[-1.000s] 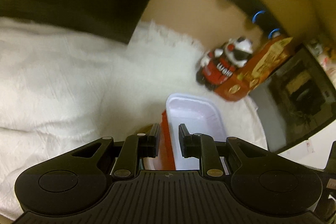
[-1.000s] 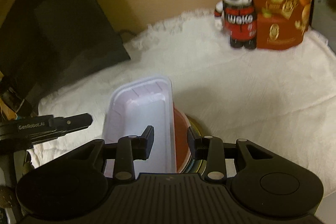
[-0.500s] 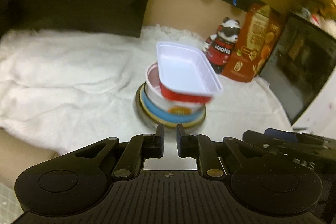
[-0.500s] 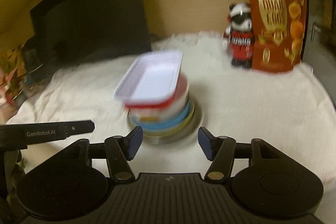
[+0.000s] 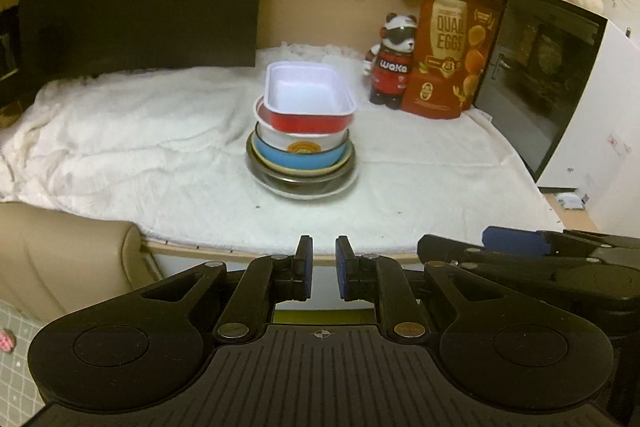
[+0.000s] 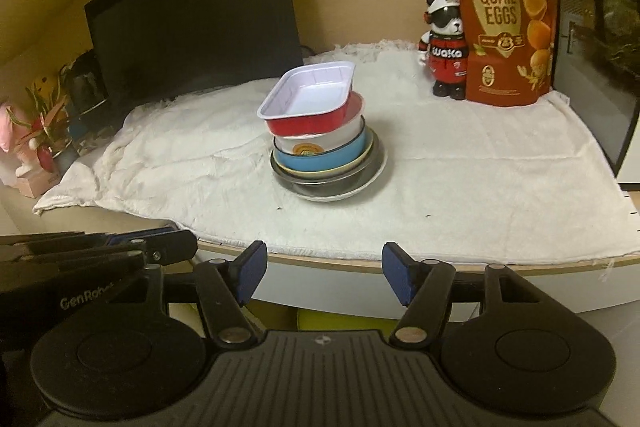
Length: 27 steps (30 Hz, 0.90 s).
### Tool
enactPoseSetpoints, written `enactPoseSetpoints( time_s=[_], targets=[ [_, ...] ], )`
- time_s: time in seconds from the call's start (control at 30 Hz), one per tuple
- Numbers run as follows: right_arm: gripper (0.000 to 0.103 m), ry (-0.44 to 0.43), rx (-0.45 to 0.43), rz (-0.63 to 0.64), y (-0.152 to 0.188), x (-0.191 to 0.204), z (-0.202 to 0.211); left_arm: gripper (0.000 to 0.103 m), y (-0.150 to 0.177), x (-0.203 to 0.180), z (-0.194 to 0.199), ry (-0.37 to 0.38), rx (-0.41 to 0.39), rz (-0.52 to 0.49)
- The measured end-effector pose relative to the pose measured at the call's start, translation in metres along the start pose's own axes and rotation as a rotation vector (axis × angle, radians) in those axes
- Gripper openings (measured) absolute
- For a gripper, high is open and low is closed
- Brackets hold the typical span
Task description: Organize plates and bowls
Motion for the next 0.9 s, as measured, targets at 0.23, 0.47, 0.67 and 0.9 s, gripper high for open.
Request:
enactPoseSetpoints(
  time_s=[0.23,0.47,0.67,0.9],
  targets=[
    [0.065,0.015,0.007,-0.003,0.006,-0.001,0.006,0.016,0.008,-0.003,0.004,0.011,0.009,0.004],
    [0.065,0.007,0.014,0.008,0.008,0.001,0.008,0.016,0.013,-0.001,0.006,0.000,0.016,0.017],
    [0.065,0.005,0.018,0.009,0.008,-0.001,0.007,0.016,0.013,0.000,0.006,0.002,0.016,0.019],
    [0.065,0.003,0.021,0.008,0.010,-0.001,0.006,0.016,0.015,-0.002,0.006,0.000,0.022,0.015]
  ],
)
Point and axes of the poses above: each gripper's, at about its wrist camera, not at the fingertips, and z roughly against the way its jaws point, x to its left, y to its underside, the point moved 9 cm from there along -z, roughly the way its jaws point, and after that the axes turned 11 degrees about z, right-handed, at the moved point
